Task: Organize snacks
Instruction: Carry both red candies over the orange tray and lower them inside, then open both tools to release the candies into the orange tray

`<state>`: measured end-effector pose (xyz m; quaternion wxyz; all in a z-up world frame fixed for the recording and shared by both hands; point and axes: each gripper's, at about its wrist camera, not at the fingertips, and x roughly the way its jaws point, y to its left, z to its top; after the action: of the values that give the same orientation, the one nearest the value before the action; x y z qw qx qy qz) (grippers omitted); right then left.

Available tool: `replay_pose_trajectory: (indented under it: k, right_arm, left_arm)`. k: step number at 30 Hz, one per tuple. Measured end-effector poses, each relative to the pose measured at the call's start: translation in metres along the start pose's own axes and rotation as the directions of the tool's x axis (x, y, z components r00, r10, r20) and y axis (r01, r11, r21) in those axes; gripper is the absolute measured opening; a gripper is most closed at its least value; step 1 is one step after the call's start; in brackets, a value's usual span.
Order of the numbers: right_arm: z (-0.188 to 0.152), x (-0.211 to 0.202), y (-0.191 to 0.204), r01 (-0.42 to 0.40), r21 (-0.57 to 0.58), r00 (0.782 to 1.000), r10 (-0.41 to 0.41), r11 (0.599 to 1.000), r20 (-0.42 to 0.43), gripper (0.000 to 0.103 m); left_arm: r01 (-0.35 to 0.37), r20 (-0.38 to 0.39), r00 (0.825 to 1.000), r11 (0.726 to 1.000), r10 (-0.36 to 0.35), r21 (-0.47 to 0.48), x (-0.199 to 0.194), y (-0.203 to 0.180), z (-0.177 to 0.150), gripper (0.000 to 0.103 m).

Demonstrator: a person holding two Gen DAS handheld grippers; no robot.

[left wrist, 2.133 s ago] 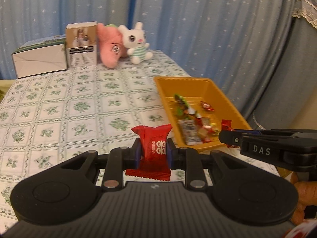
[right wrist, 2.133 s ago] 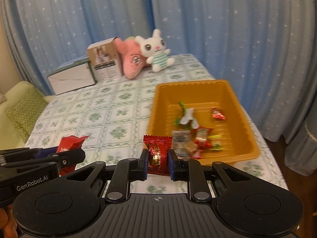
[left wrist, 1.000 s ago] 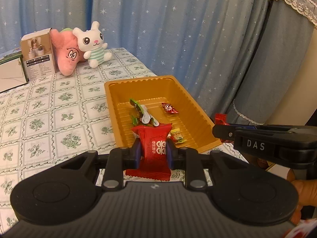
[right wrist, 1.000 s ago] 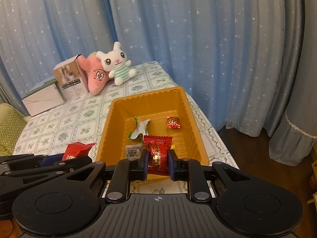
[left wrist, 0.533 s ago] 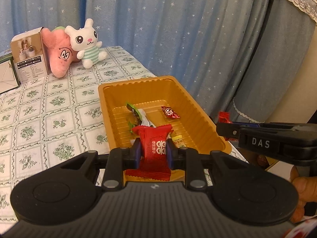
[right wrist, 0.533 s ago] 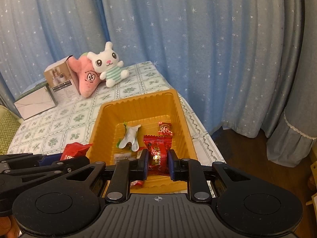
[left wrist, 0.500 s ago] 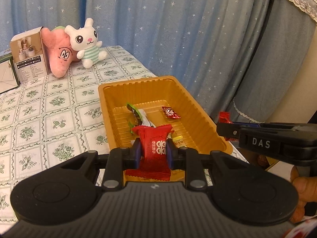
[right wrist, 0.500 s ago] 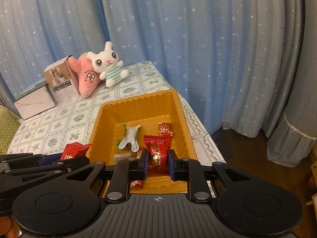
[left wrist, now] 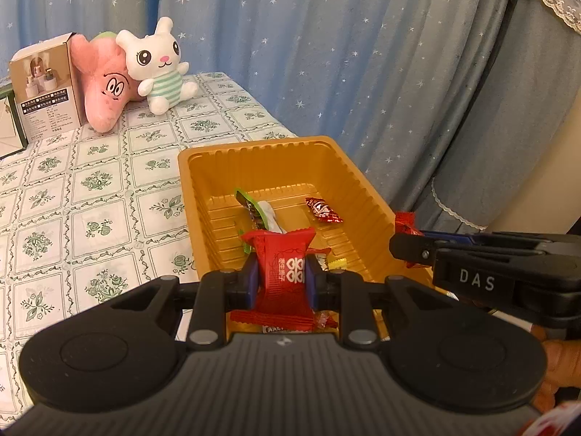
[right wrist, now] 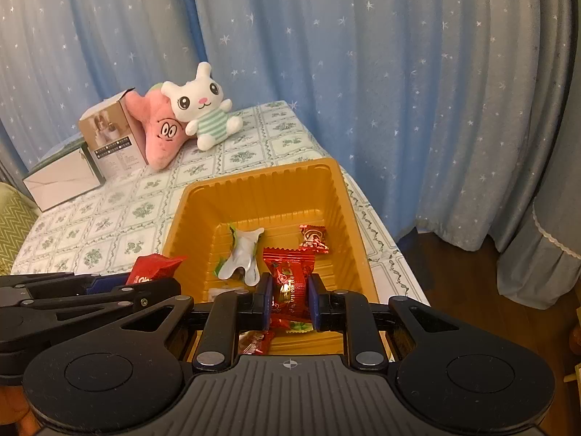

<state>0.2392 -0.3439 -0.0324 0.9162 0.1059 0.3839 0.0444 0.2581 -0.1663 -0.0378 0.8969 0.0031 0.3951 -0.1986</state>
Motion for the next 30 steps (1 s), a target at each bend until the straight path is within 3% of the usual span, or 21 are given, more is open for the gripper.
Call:
replay_pose_trajectory:
  k: [27, 30]
  right_arm:
    - [0.006, 0.01, -0.005, 0.004, 0.002, 1.0, -0.004, 1.0, -0.005, 0.02]
    - [0.008, 0.01, -0.006, 0.002, 0.005, 1.0, -0.002, 1.0, -0.003, 0.021]
  left_arm:
    - [0.019, -0.032, 0.999, 1.0, -0.019, -0.021, 0.023, 0.007, 0.004, 0.023]
    - [0.018, -0.032, 0.999, 1.0, -0.018, -0.019, 0.024, 0.009, 0.004, 0.039]
